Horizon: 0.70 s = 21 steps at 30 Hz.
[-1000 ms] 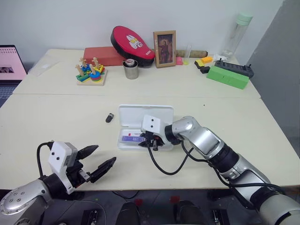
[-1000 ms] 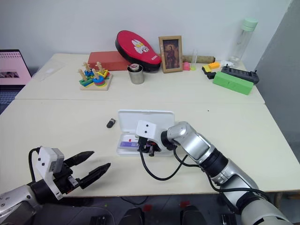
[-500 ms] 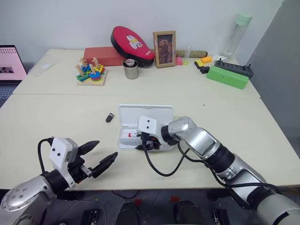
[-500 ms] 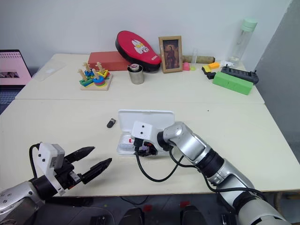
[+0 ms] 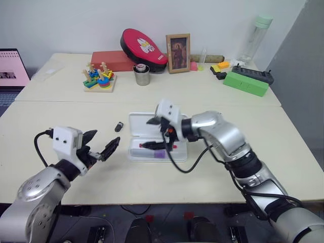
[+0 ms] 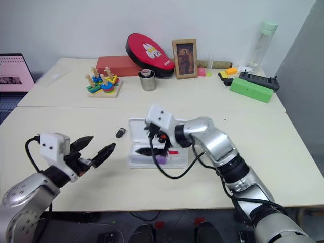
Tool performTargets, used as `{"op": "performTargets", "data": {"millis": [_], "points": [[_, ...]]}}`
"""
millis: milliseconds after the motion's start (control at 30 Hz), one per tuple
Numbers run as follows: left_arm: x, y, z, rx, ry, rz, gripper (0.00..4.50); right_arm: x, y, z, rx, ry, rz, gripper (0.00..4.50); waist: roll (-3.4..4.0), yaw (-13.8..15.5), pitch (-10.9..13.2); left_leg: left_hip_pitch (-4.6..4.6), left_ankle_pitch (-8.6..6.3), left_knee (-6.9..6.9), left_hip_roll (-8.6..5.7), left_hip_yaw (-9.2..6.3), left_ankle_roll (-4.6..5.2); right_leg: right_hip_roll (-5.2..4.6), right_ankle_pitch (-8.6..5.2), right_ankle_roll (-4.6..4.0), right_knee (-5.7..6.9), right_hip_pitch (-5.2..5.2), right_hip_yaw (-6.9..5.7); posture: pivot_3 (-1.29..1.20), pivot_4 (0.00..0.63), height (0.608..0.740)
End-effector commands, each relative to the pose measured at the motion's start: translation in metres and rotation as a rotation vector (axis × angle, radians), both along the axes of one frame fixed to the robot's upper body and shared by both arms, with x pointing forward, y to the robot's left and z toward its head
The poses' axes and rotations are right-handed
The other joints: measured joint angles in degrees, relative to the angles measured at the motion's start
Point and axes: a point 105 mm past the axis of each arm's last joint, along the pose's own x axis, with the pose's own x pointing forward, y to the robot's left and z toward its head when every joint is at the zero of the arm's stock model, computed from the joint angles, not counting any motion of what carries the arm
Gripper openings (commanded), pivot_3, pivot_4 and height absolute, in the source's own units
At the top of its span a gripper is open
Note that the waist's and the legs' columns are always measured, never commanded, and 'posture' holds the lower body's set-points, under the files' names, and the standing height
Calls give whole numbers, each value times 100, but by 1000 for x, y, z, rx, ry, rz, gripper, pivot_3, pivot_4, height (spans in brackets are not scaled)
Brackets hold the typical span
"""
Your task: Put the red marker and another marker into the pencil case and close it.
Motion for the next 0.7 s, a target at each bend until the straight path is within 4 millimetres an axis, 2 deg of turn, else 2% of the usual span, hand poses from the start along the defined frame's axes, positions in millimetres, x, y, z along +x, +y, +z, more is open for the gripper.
{"op": "performTargets", "data": {"millis": [33,200,367,700], "points": [[21,5,-3,17,13,75,4500,1,-7,29,72,-64,-19,4456,-5,2,-3,0,0,-2,1,-1,0,1,0,0,0,-8,-2,0,150,740],[46,2,-18,15,92,102,4500,8,-9,38,94,-99,-80,4456,-18,5,-11,-5,0,-9,1,-3,0,3,1,-2,4,1,-3,0,150,740],[61,3,-28,53,152,112,4500,12,-10,45,119,-114,-123,4456,-19,0,-12,-6,0,-12,1,-3,1,3,1,-2,3,-1,-2,0,150,740],[80,-8,-44,68,227,44,4500,11,-12,55,155,-147,-127,4456,-19,5,-12,-7,0,-11,0,-3,0,3,1,-2,5,0,-4,0,150,740]]}}
